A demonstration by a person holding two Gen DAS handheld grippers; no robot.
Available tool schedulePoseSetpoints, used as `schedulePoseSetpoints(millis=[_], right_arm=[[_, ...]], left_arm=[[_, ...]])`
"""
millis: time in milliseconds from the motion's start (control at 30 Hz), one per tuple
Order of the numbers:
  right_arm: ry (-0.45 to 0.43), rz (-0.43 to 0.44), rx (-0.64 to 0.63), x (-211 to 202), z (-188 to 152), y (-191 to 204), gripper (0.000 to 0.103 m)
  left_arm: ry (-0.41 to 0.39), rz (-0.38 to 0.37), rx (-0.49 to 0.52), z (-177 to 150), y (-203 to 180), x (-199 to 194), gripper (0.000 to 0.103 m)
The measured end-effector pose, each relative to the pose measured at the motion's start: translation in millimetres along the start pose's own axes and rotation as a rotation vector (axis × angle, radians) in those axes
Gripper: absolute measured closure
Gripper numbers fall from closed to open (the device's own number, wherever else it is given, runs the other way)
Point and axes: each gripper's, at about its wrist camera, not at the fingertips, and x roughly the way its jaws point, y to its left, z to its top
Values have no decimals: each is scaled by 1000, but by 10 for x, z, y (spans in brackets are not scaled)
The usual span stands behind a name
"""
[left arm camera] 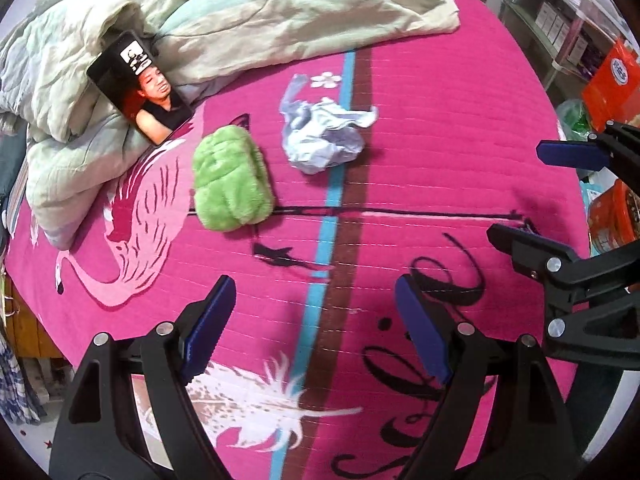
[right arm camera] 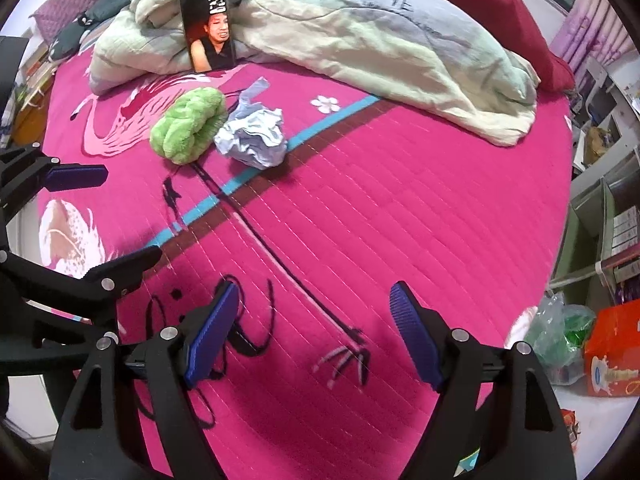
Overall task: Collect trash
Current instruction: 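Move both grippers back over the bed toward the green sock and paper, then grasp the green fuzzy sock with the left gripper while the right gripper grasps the crumpled paper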
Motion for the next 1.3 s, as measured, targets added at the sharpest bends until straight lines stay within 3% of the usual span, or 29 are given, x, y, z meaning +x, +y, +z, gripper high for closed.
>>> schedulePoseSetpoints(millis=[433, 833, 867, 900, 933, 967, 1067, 1300], right_arm=[[32, 14, -40, 388, 344, 128, 15], [87, 48, -130, 802, 615, 200, 14], [91, 56, -132, 829, 636, 203, 13], [94, 64, -137, 854, 663, 212, 13], [94, 75, -147, 885, 709, 231, 13], [90, 82, -153, 896, 744, 245, 13], [75, 106, -184, 925, 870, 316, 12], [49, 130, -241, 1114, 1118, 476, 13]], left_arm=[[79, 29, -103, 214, 614, 564, 13], [124, 39, -57, 617, 688, 1056, 9], [111, 46, -51, 651, 712, 1102, 10], [100, 29, -61, 663, 748, 1126, 26], [98, -40, -74, 659, 780, 1129, 42], [103, -85, -79, 659, 792, 1120, 51], [76, -35, -78, 657, 810, 1091, 51], [80, -115, -139, 624, 952, 1131, 50]])
